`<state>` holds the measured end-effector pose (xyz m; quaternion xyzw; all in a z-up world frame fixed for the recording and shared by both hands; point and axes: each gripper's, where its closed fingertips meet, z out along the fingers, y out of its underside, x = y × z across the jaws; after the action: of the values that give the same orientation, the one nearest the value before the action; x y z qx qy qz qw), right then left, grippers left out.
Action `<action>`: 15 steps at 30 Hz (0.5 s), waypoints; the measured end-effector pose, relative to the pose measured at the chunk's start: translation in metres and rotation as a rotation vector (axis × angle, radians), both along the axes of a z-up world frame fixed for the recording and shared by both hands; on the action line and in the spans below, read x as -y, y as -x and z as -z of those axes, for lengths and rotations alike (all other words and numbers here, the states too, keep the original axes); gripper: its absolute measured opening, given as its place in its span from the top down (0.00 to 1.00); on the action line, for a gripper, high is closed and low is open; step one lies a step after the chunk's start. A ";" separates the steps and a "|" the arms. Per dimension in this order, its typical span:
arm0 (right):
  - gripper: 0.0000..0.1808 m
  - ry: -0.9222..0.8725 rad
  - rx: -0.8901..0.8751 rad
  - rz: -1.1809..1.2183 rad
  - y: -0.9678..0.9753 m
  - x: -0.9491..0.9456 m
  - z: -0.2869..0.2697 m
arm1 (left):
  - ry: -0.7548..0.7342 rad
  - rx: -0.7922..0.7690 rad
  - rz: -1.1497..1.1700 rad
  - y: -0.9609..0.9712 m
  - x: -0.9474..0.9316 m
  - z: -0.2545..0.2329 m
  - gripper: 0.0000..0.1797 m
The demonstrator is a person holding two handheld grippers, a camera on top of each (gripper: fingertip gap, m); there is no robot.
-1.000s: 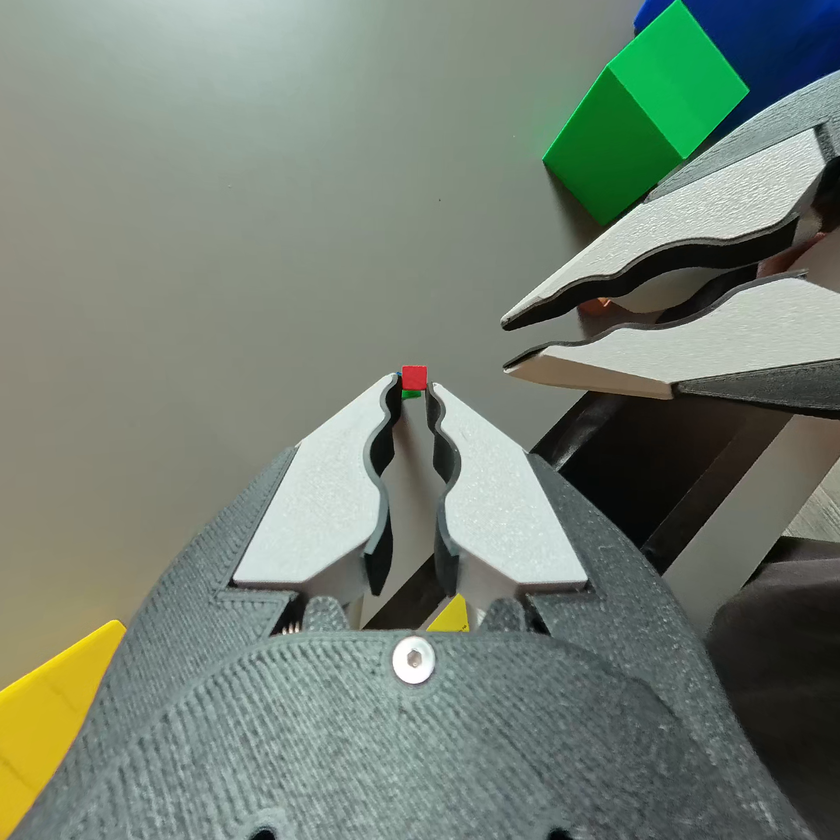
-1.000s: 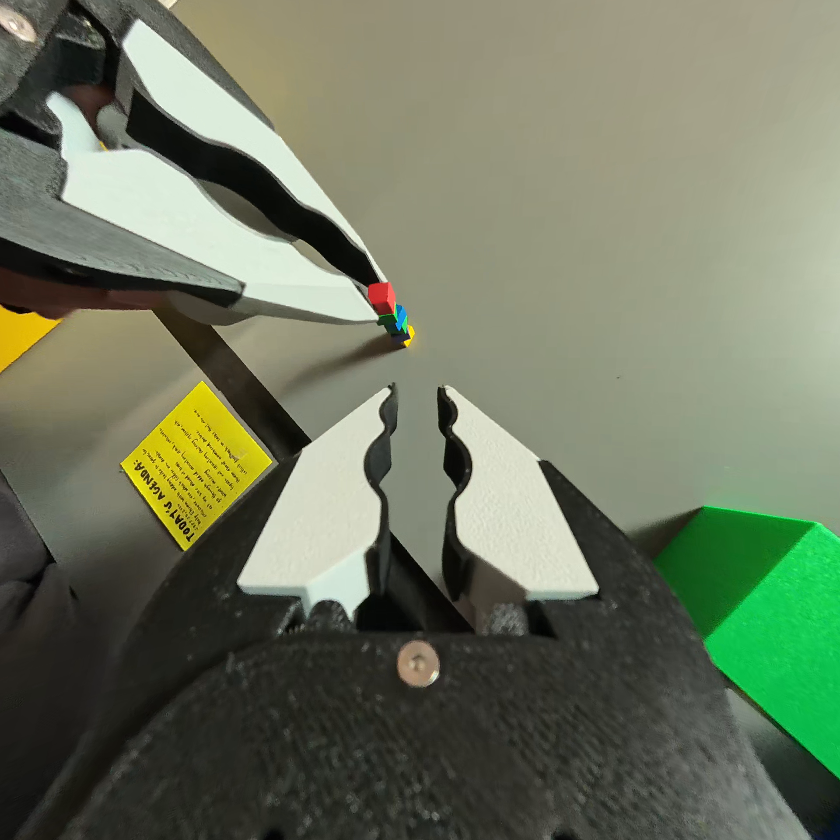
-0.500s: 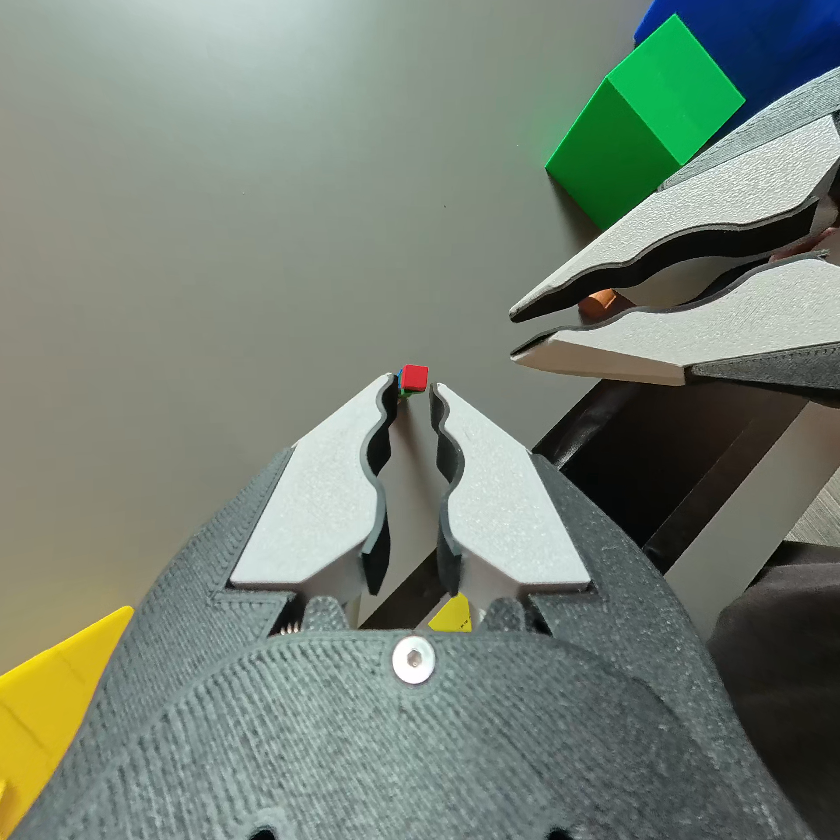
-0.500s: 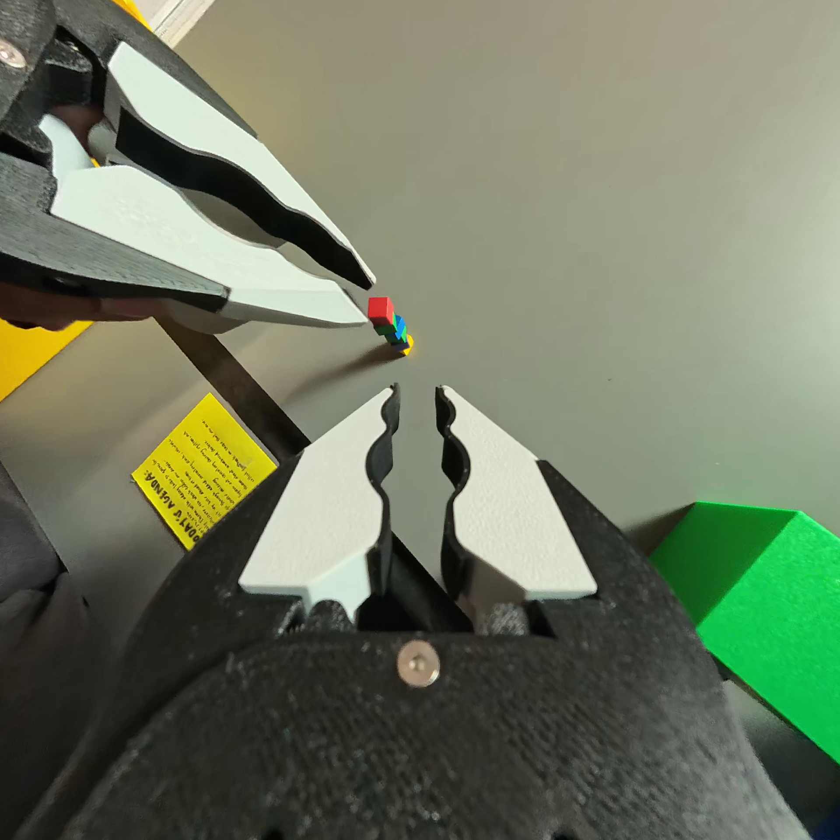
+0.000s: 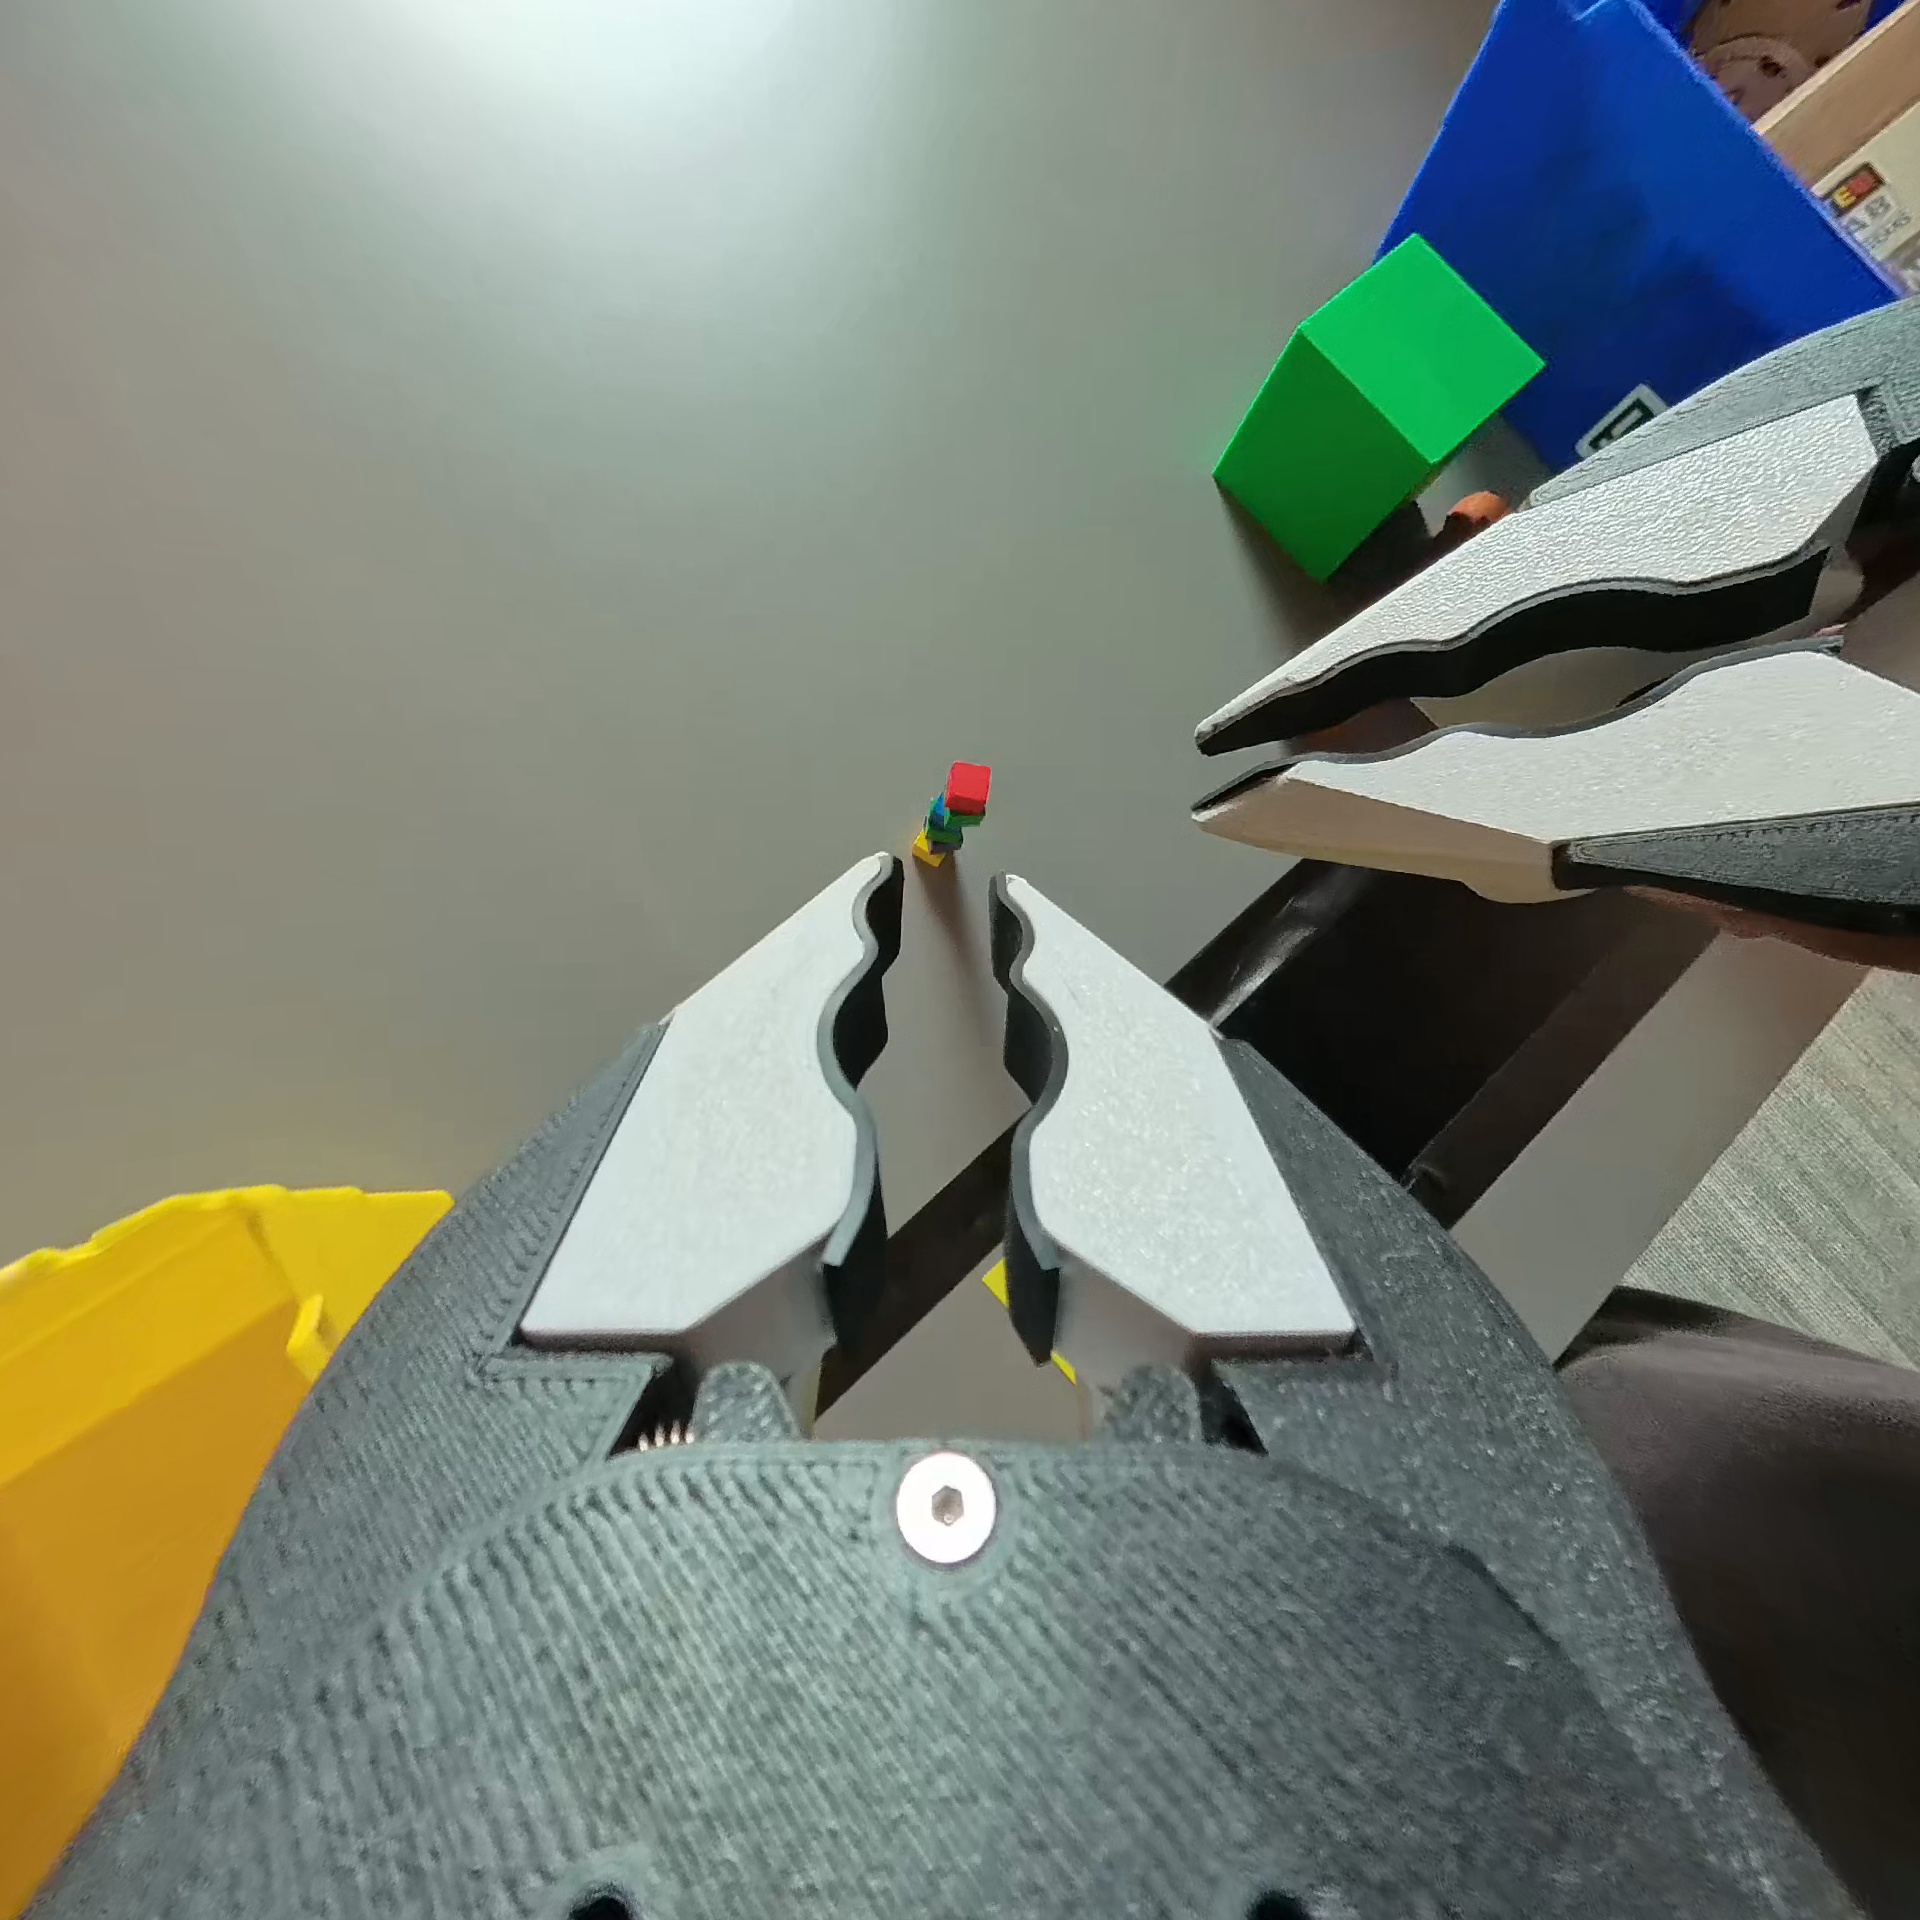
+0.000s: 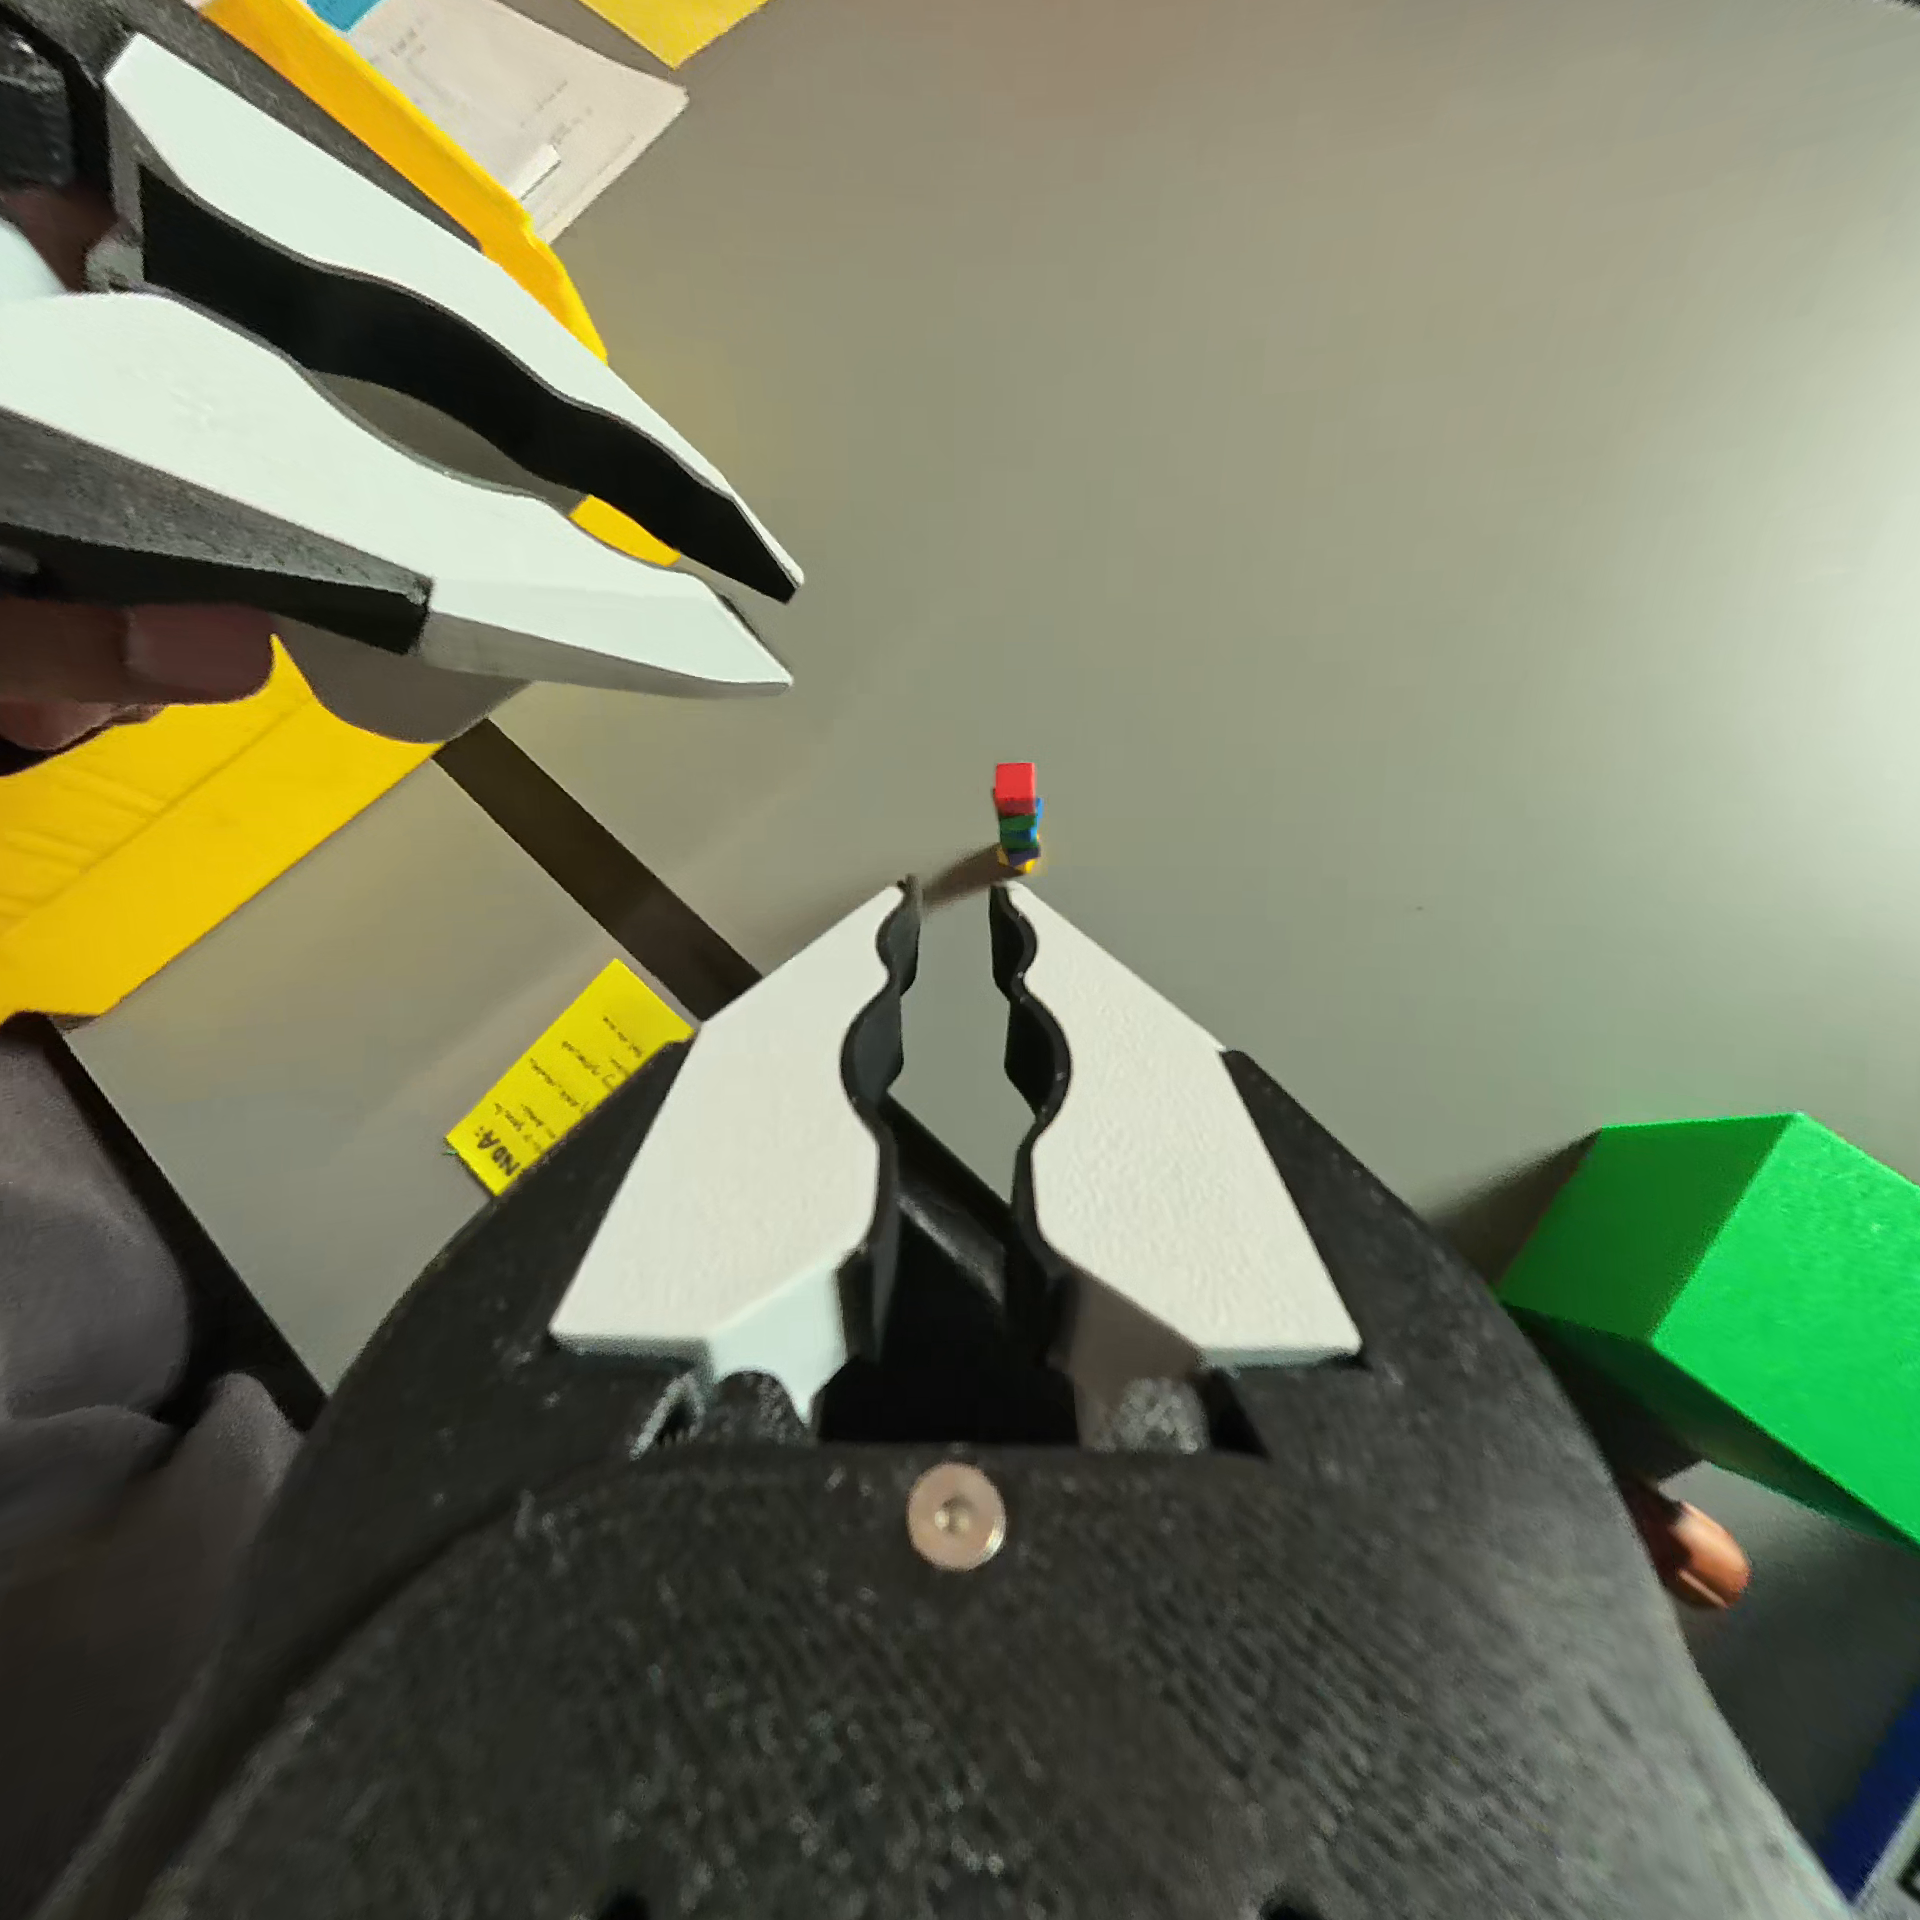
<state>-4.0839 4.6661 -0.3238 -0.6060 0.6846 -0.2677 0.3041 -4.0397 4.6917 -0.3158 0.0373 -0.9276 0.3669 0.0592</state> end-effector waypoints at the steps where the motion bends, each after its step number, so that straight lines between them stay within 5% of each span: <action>1: 0.94 0.009 0.005 0.012 0.001 -0.004 -0.004 | 0.007 0.005 0.007 0.000 -0.004 -0.003 0.92; 15: 0.94 0.147 0.022 0.164 0.019 -0.109 -0.065 | 0.187 -0.019 0.080 -0.005 -0.094 -0.062 0.77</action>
<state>-4.1028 4.7751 -0.2588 -0.5657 0.7069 -0.3479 0.2435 -4.0348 4.7854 -0.2537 -0.0022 -0.8894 0.4490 0.0857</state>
